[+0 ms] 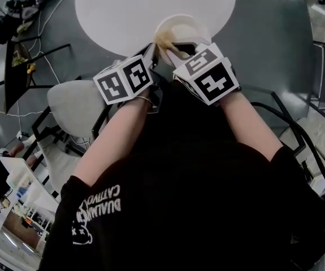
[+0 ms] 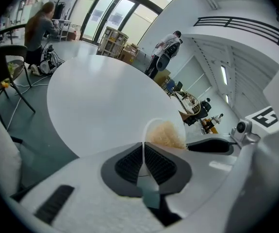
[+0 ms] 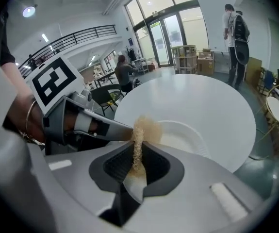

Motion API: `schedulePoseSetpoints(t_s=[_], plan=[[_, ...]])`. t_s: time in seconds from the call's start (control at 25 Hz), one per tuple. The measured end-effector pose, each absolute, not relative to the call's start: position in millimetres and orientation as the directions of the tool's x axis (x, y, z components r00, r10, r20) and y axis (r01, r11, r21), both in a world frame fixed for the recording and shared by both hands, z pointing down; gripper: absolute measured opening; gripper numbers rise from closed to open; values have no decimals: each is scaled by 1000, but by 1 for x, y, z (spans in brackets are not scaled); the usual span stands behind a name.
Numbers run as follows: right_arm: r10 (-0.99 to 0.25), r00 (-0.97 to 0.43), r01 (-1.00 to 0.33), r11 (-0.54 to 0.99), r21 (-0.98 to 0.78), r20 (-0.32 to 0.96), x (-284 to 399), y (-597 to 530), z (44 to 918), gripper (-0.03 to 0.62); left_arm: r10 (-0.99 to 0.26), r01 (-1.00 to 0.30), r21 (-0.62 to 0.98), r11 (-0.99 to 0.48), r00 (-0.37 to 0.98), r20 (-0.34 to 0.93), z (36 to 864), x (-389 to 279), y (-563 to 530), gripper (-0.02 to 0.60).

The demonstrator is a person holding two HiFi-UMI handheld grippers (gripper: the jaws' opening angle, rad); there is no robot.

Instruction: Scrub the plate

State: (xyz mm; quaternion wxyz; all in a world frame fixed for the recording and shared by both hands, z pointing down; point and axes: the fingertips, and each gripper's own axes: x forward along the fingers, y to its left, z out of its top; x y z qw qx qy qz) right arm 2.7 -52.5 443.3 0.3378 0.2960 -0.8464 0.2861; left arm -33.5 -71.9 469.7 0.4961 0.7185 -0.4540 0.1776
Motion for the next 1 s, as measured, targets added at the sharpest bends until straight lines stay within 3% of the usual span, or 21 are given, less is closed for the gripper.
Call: schedulePoseSetpoints(t_s=[1.0], plan=[[-292, -421, -768, 618, -167, 859, 49, -57, 466, 55, -404, -826, 530, -193, 559, 724, 472, -31, -74, 14]])
